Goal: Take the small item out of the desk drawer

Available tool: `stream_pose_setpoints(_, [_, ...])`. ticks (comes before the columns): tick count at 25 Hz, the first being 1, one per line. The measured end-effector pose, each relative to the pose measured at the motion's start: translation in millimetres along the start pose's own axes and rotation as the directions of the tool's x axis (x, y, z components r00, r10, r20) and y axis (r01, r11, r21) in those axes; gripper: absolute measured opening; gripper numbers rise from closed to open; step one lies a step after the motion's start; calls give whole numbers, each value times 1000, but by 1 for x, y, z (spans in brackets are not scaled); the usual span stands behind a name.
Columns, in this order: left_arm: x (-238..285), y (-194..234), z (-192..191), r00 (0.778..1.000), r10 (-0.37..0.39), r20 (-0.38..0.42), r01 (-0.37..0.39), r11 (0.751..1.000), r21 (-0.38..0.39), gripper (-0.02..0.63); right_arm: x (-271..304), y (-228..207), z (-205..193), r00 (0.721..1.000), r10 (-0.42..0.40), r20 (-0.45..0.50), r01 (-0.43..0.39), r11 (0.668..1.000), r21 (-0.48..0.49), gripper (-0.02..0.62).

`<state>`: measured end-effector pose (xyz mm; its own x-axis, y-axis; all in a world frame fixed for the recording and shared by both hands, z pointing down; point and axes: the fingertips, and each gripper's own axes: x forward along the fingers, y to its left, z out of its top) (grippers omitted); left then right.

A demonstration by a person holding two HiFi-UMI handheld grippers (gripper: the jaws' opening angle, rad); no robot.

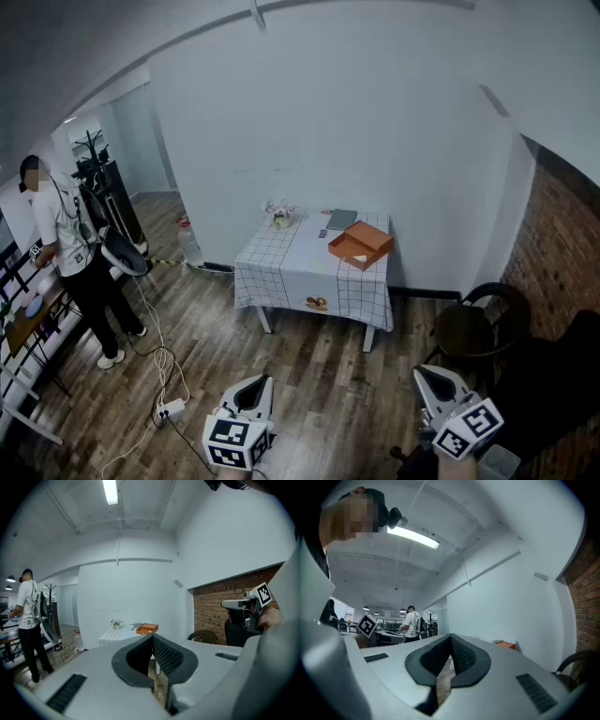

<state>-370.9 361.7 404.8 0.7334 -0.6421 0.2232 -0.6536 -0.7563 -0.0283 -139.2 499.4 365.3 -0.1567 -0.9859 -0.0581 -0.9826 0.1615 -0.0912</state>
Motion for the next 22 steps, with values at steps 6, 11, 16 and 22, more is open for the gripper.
stream_pose_setpoints(6, [10,4,-5,1000,-24,-6,24,1000,-13,9,7,0,-13,1000,-7,-27,7,1000,11,3])
stream_pose_setpoints(11, [19,-1,-6,999,-38,-20,37,999,-23,9,6,-6,-18,999,-5,-35,6,1000,18,3])
stream_pose_setpoints(16, [21,-13,-12,999,-34,-37,33,999,-41,9,-4,-8,-23,999,33,-24,-31,997,64,3])
stream_pose_setpoints(22, [27,-37,-22,998,-28,-51,26,999,-44,9,-12,-11,-36,993,93,-78,-89,994,55,4])
